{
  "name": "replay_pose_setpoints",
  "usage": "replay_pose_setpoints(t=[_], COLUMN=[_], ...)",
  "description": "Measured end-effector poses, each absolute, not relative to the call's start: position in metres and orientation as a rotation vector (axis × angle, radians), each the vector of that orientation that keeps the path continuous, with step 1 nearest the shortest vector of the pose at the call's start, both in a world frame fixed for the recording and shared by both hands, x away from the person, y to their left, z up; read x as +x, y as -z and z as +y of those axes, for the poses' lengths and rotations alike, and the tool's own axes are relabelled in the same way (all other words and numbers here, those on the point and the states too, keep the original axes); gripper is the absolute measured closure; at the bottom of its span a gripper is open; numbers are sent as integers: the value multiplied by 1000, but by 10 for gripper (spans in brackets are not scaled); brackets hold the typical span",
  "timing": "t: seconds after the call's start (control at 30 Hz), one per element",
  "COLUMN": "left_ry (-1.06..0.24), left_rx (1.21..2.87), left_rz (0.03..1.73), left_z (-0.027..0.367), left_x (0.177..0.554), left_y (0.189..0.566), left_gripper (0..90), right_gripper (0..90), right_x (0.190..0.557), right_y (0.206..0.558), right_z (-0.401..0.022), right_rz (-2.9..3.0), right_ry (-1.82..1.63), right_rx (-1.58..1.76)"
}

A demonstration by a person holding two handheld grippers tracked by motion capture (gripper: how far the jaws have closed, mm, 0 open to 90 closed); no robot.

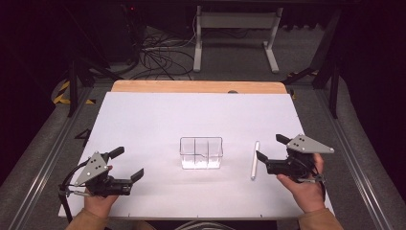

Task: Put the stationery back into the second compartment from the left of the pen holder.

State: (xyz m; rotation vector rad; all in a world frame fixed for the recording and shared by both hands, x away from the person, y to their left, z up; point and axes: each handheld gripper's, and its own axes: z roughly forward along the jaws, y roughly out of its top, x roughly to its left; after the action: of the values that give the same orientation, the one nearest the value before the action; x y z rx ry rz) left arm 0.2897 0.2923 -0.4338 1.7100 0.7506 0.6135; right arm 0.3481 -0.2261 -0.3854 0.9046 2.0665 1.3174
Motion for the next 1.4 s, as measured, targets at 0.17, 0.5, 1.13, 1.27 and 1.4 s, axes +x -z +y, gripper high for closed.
replay_pose_setpoints(t=[0.17,0.5,1.13,1.27,1.4], left_ry=[-615,-615,-617,-619,-622], left_rx=[1708,1710,1717,1714,1724], left_rz=[752,755,763,768,769], left_z=[293,295,294,296,296], left_x=[289,287,284,283,282], left_y=[435,436,438,438,438], left_gripper=[14,14,14,14,14], right_gripper=[136,114,177,181,182], right_x=[358,368,387,391,394], right_y=[380,379,377,376,377], right_z=[-221,-215,-201,-200,-200], right_rz=[2099,2112,2169,2164,2170], right_ry=[-1315,-1252,-998,-992,-972], right_rx=[957,952,1143,1161,1177])
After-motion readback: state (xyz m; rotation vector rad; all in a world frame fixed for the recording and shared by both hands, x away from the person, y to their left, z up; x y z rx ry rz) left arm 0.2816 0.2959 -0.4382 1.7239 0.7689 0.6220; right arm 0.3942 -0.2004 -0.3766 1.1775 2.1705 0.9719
